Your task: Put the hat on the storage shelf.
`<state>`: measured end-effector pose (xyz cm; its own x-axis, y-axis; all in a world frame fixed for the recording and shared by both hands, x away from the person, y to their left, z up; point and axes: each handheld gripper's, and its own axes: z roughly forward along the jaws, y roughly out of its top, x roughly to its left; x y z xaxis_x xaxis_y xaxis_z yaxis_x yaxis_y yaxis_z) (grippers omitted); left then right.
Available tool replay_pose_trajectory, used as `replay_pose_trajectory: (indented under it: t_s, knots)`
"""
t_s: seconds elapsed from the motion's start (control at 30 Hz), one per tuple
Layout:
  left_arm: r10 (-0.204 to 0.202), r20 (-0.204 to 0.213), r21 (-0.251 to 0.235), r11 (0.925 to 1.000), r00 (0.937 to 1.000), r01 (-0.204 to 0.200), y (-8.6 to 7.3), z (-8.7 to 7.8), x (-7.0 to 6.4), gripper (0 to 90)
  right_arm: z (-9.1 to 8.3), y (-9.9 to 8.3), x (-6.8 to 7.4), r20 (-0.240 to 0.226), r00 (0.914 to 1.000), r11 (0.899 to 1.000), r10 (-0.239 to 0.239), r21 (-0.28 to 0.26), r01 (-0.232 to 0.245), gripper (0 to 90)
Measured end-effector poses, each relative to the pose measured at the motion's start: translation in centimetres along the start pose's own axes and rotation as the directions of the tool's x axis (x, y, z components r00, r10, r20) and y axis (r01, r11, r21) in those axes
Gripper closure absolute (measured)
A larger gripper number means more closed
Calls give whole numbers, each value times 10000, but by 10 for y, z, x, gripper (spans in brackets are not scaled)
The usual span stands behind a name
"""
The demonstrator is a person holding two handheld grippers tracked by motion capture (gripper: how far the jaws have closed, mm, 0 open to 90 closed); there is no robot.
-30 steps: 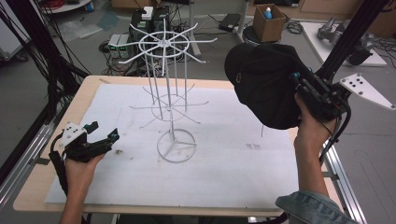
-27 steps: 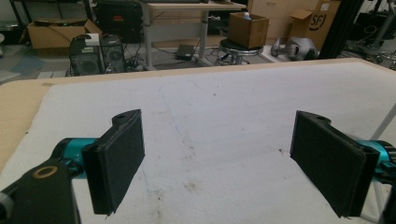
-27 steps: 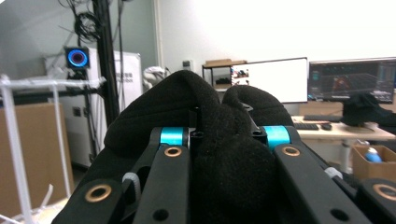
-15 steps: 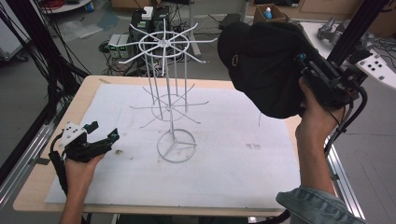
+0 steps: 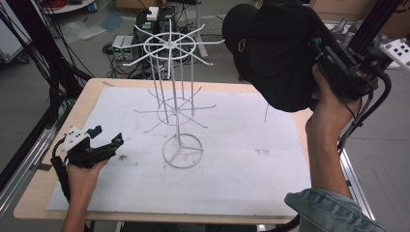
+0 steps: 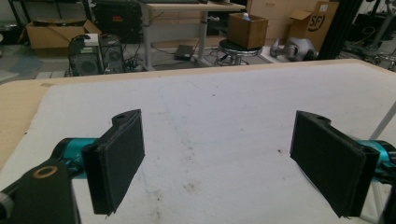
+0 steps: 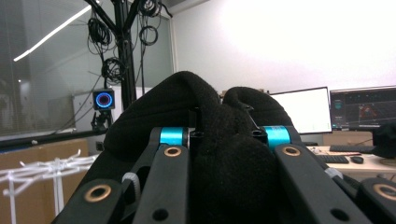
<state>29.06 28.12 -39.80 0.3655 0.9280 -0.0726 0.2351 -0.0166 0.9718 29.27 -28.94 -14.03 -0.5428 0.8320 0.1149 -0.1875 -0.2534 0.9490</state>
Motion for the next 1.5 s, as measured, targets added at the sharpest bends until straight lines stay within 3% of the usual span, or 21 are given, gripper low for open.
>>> replay_pose_trajectory:
  t_s: [0.4,0.77,1.13,1.4,1.5]
  knots:
    - [-56,-35,-32,10000,10000,56,0,0,1,178,11,15,6,172,9981,9981,583,-185,-580,776]
    - [-46,2,-34,10000,10000,46,0,0,0,178,17,25,17,-280,9954,9950,914,-378,-924,772]
    - [-15,7,9,10000,10000,15,0,0,0,178,17,26,29,-827,9845,9869,1545,-348,-1578,768]
    - [-13,22,16,10000,10000,13,-1,0,0,178,15,34,39,-1060,9834,9866,1472,-551,-1536,767]
    - [5,22,17,10000,10000,-5,0,0,0,178,16,35,42,-1314,9778,9837,1631,-549,-1715,768]
